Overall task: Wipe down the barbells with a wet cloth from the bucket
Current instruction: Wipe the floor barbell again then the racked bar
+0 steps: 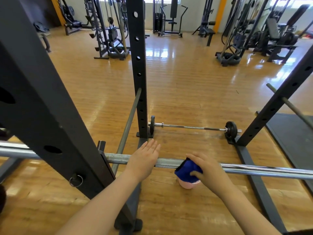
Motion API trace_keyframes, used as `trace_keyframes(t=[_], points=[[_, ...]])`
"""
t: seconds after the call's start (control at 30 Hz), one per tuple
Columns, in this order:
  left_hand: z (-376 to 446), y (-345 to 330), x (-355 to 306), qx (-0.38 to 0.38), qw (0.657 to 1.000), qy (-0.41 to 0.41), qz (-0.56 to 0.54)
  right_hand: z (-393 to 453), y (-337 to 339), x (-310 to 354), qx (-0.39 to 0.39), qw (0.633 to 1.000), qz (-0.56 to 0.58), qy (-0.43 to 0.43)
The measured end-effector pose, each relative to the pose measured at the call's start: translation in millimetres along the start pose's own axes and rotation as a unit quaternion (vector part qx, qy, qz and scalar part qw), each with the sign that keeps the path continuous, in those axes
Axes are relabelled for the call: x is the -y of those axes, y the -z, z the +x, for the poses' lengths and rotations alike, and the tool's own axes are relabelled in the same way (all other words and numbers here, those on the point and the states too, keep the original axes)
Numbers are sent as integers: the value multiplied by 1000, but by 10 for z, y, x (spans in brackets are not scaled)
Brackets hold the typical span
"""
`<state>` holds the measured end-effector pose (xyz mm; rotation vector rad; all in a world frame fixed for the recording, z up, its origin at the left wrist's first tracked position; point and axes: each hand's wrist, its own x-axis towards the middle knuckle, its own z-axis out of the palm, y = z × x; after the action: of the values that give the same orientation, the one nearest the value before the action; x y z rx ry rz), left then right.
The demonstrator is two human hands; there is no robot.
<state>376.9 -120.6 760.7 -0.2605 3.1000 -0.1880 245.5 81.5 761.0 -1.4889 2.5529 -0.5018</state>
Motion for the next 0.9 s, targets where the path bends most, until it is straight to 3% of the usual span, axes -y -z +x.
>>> trace_keyframes(t=[0.17,0.27,0.4,0.53,0.67,0.9], points=[[17,11,4,19,1000,0,-19,-60,101,-136,-59,981,168,-72],[56,43,26,48,998,-7,-33,-65,63,-89,-81,987,110,-84],[100,116,59,92,994,-19,-56,-64,-84,171,-95,994,-43,-36],[94,123,58,84,994,-18,-62,-121,-131,56,-170,985,-15,20],[101,111,70,84,994,-18,-73,-213,-105,-73,-192,980,54,-30],[63,96,38,49,998,-12,-32,-9,-219,243,-180,983,-39,-14]])
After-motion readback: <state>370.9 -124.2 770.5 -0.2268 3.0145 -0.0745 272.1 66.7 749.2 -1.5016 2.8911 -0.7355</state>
